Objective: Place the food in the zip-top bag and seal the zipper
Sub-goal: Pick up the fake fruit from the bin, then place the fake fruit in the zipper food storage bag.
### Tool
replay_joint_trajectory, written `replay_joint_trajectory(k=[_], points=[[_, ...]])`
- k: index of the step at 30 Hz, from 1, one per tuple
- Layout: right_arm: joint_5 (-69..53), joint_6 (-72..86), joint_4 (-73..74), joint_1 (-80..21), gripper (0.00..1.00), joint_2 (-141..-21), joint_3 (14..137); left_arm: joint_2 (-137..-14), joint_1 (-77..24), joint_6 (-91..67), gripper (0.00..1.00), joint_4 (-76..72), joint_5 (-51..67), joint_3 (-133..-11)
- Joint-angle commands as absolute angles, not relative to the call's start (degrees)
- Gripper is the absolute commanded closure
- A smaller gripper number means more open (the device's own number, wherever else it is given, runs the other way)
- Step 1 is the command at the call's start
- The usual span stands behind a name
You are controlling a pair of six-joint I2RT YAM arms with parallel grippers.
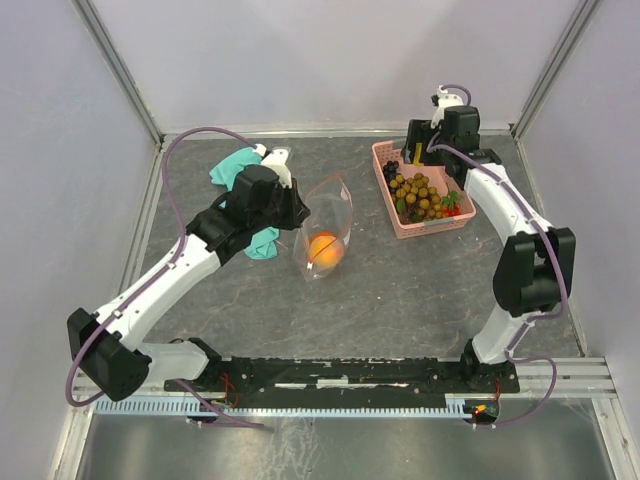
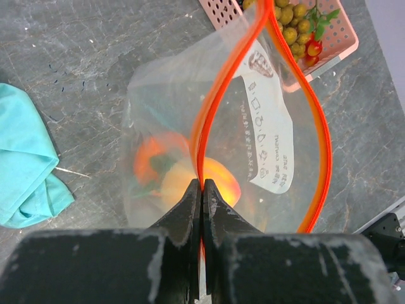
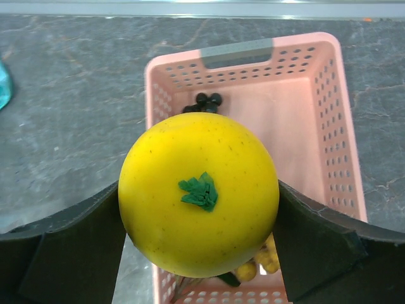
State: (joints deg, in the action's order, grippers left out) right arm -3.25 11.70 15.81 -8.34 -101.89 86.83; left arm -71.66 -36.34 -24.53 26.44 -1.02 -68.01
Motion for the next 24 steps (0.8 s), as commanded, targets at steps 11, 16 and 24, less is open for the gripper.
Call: replay_joint_trajectory(k=[11,16,24], points=[[-13.1,8.7,19.8,-21.3,0.21,-78.4,82.7,-73.4,-36.1,-24.0,0.97,23.0,3.0,-72.6],[-20.1,9.2,16.9,-26.1,0.21,-73.9,79.3,-74.4,-36.1,-24.4,0.97,22.7,4.2,-72.7],[-29.0,11.4,12.8,-30.8,0.20,-72.2,73.1,-76.0,-36.1,-24.7,0.97,22.3,6.0,-73.0]])
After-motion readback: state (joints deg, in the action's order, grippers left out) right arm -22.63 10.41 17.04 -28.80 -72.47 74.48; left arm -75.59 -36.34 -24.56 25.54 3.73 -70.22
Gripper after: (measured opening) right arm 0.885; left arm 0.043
